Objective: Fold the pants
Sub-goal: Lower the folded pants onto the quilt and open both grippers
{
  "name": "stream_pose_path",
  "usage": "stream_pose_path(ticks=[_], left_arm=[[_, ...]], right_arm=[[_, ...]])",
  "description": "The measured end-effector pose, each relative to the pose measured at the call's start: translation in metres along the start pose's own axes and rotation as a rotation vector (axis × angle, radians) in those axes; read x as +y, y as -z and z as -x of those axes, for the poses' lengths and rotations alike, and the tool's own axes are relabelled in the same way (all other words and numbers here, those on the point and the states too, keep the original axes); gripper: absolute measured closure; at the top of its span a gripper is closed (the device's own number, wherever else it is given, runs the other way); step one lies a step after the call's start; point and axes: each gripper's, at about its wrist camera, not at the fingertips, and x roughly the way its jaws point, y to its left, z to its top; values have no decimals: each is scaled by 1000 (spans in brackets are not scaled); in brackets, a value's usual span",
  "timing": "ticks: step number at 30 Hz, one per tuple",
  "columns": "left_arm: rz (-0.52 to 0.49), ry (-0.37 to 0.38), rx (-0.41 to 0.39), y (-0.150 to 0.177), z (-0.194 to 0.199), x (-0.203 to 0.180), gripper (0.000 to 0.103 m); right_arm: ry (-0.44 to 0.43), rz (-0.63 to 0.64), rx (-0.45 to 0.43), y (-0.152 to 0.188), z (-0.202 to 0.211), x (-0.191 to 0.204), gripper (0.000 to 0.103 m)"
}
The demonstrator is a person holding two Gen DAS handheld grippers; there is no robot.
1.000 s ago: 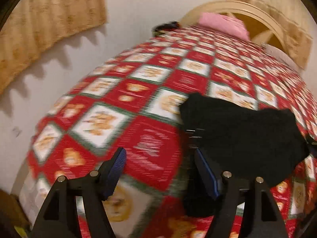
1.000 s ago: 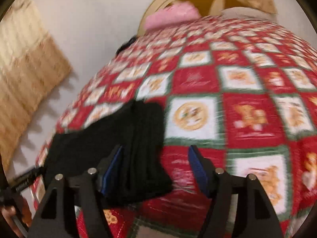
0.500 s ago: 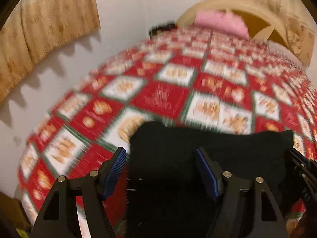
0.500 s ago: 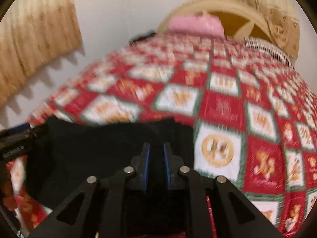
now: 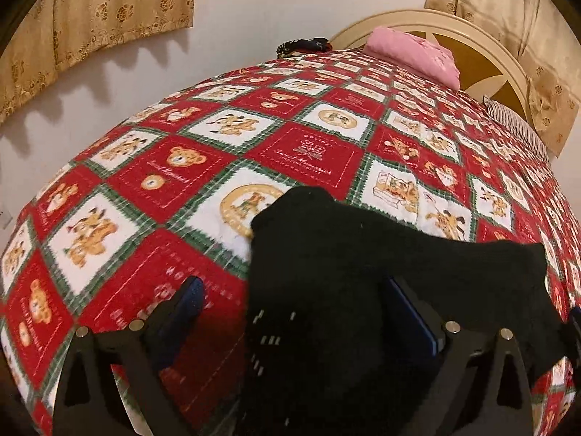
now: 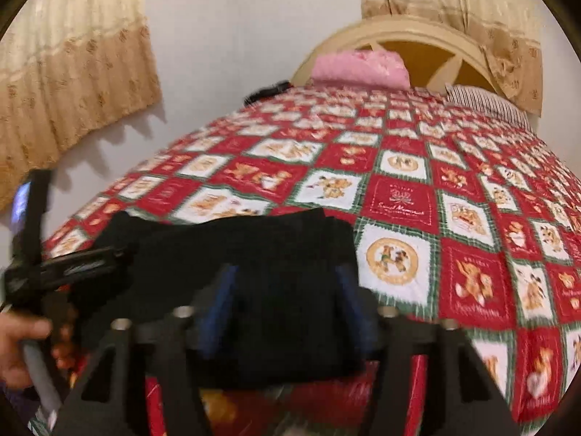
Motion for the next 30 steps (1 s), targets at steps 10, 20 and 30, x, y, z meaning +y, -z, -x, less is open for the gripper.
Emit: stream_pose_path(ticks=[10,20,30], left_arm=[[-126,-72,-37,39,34,-14,3],[-154,-111,-109,56,83,-18,3],[-210,-86,-205,106,165,-32,3]], right_arm=[[8,-57,147,23,-22,-11,32],[8,-173,-4,35,46,-3,23],[49,-196,-227,58,148,22,4]])
